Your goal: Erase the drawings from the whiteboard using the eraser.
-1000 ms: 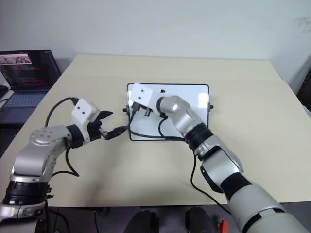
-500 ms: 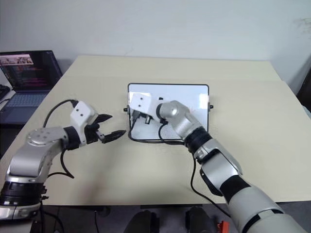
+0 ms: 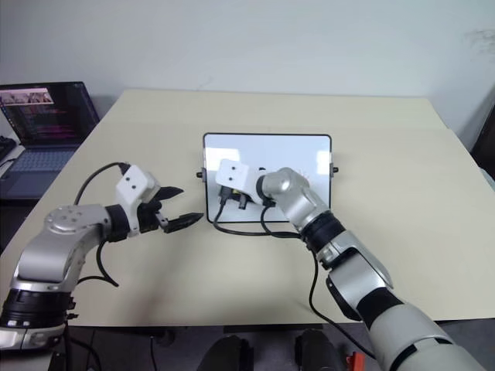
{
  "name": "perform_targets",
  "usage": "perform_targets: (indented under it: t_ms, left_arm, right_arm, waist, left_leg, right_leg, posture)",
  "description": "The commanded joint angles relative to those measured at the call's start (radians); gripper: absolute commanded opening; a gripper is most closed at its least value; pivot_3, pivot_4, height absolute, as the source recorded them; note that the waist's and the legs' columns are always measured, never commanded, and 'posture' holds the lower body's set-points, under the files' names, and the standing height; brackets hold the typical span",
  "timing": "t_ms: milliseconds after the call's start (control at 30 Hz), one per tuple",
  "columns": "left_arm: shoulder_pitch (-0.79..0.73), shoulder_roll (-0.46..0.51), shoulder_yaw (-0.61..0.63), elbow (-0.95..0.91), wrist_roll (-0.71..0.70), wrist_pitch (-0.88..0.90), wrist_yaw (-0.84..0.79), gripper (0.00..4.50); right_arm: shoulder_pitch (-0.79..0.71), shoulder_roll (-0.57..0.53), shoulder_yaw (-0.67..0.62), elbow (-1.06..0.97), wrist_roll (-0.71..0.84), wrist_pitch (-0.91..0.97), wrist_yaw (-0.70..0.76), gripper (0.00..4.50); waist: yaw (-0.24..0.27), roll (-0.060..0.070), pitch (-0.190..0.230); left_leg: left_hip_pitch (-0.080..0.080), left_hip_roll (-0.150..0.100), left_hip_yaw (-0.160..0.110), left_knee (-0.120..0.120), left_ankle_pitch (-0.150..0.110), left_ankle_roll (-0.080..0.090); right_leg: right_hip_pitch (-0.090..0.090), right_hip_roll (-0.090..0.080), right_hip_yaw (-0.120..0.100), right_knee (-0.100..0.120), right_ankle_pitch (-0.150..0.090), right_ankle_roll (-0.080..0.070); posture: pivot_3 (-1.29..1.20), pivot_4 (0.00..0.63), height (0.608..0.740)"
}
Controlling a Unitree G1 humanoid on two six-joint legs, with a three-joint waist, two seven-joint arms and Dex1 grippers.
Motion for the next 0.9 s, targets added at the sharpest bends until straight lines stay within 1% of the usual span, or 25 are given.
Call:
perform_targets:
  t_ms: [33, 167, 267, 367, 467, 567, 767, 833, 900]
  left_arm:
    - [-0.008, 0.004, 0.005, -0.016, -0.003, -0.022, -0.005, 4.5]
    - [-0.004, 0.002, 0.002, -0.019, -0.004, -0.021, -0.007, 4.5]
    - [-0.002, 0.001, 0.001, -0.023, -0.005, -0.02, -0.008, 4.5]
    - [0.0, 0.004, 0.002, -0.024, -0.007, -0.02, -0.012, 4.5]
    - [0.001, 0.01, 0.006, -0.018, -0.004, -0.023, -0.013, 4.5]
    - [0.005, 0.014, 0.011, -0.014, -0.001, -0.025, -0.013, 4.5]
    - [0.01, 0.012, 0.005, -0.02, 0.0, -0.025, -0.015, 4.5]
    - [0.01, 0.011, 0.004, -0.02, 0.0, -0.025, -0.016, 4.5]
    - [0.01, 0.011, 0.003, -0.021, -0.001, -0.025, -0.017, 4.5]
  right_arm:
    - [-0.058, -0.006, -0.065, 0.045, -0.009, -0.017, -0.103, 1.27]
    - [-0.08, 0.02, -0.081, 0.057, 0.009, -0.043, -0.126, 1.27]
    - [-0.08, 0.044, -0.073, 0.057, 0.007, -0.053, -0.116, 1.27]
    - [-0.051, 0.049, -0.032, 0.053, -0.007, -0.033, -0.046, 1.27]
    - [-0.018, 0.027, 0.014, 0.052, -0.032, 0.003, 0.019, 1.27]
    - [-0.003, 0.014, 0.029, 0.03, -0.04, 0.01, 0.04, 1.27]
    - [-0.093, 0.037, -0.051, 0.09, -0.037, -0.075, -0.159, 1.27]
    - [-0.112, 0.041, -0.065, 0.114, -0.029, -0.094, -0.185, 1.27]
    - [-0.116, 0.046, -0.067, 0.129, -0.025, -0.097, -0.176, 1.27]
  waist:
    - [0.001, 0.0, 0.0]
    - [-0.001, 0.0, 0.0]
    - [-0.003, 0.0, 0.0]
    - [-0.004, 0.0, 0.0]
    - [-0.003, 0.0, 0.0]
    - [-0.002, 0.0, 0.0]
    - [0.0, 0.0, 0.0]
    - [0.0, 0.0, 0.0]
    - [0.0, 0.0, 0.0]
  left_leg:
    - [0.0, 0.0, 0.0, 0.0, 0.0, 0.0]
    - [-0.001, 0.0, 0.0, -0.001, 0.0, 0.0]
    - [-0.002, 0.0, 0.0, -0.002, 0.0, 0.0]
    - [-0.003, 0.0, 0.001, -0.003, 0.0, 0.0]
    - [-0.004, 0.0, 0.0, -0.003, 0.0, 0.0]
    - [-0.003, 0.0, 0.0, -0.003, 0.0, 0.0]
    - [-0.003, 0.0, -0.001, -0.002, 0.0, 0.0]
    - [-0.003, 0.0, -0.002, -0.002, 0.0, 0.0]
    - [-0.003, 0.0, -0.001, -0.002, 0.0, 0.0]
  right_leg:
    - [0.0, 0.0, 0.0, 0.0, 0.0, 0.0]
    - [0.0, 0.0, 0.0, -0.001, 0.0, 0.0]
    - [-0.001, 0.0, 0.0, -0.003, 0.0, 0.0]
    - [-0.002, 0.0, 0.0, -0.005, 0.0, 0.0]
    - [-0.002, 0.0, 0.0, -0.007, 0.0, 0.0]
    - [-0.001, 0.0, 0.0, -0.007, 0.0, 0.0]
    - [-0.001, 0.0, -0.002, -0.004, 0.0, -0.001]
    - [-0.001, 0.0, -0.002, -0.004, 0.0, -0.001]
    - [-0.001, 0.0, -0.002, -0.005, 0.0, -0.001]
  posture:
    - [0.0, 0.15, 0.74]
    - [0.0, 0.15, 0.74]
    - [0.0, 0.15, 0.74]
    - [0.0, 0.15, 0.74]
    - [0.0, 0.15, 0.74]
    - [0.0, 0.15, 0.74]
    - [0.0, 0.15, 0.74]
    - [0.0, 0.15, 0.74]
    - [0.0, 0.15, 0.74]
